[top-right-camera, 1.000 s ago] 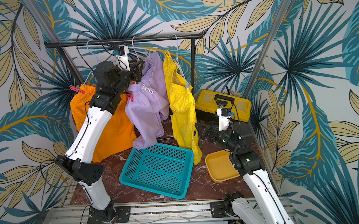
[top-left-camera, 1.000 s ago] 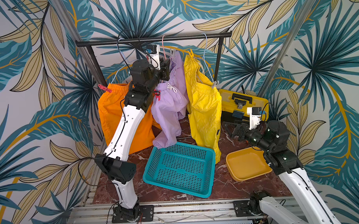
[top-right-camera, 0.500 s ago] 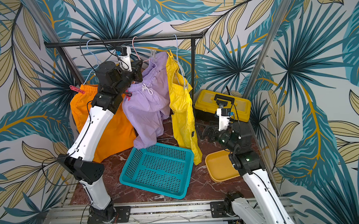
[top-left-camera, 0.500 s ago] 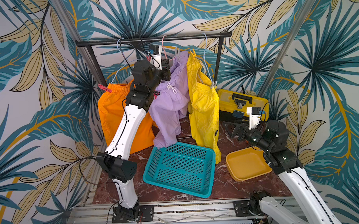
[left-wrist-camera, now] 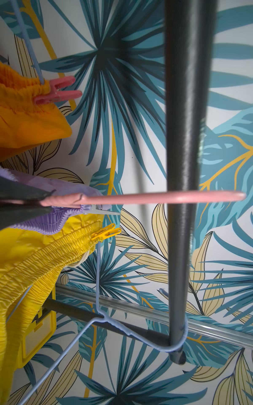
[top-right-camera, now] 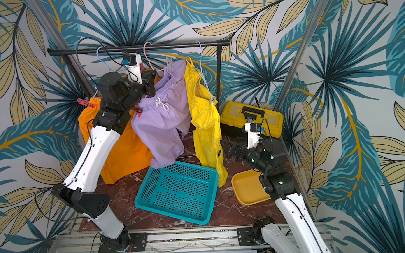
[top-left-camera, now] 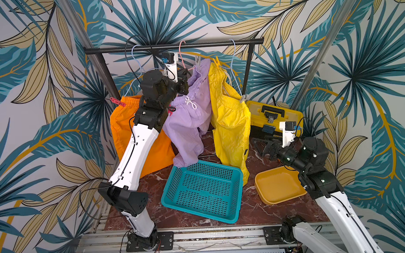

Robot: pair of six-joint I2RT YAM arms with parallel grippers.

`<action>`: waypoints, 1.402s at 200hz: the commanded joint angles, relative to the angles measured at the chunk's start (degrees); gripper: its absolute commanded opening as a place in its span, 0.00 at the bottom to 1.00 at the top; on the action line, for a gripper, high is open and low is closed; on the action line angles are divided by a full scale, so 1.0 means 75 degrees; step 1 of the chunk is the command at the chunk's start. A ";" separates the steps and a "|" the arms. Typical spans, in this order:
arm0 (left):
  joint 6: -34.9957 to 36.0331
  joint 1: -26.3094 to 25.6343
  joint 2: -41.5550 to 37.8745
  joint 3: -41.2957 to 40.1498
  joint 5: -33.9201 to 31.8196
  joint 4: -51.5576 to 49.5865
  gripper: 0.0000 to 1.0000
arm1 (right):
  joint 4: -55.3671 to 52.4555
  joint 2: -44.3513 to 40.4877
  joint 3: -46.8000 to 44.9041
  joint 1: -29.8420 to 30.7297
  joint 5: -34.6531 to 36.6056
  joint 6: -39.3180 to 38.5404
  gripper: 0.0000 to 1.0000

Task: Remove the clothespins securing shorts to the hanger
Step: Pick up the hanger from the clothesline.

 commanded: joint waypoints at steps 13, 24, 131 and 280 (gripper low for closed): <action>0.0184 0.0016 -0.0768 0.0129 0.0290 0.0599 0.00 | 0.0001 -0.0067 -0.0151 0.0032 -0.0200 -0.0199 0.99; 0.0275 0.0015 -0.0916 0.0134 0.0275 0.0599 0.00 | 0.0002 -0.0089 -0.0130 0.0032 -0.0209 -0.0243 1.00; 0.1375 0.0155 -0.3375 -0.1417 0.1553 -0.1046 0.00 | -0.1619 -0.0119 0.1555 0.0032 -0.0906 -0.1495 1.00; 0.0871 0.0205 -0.4166 0.0144 0.3418 -0.2616 0.00 | -0.1259 -0.0198 0.0890 0.0032 -0.1123 -0.0990 1.00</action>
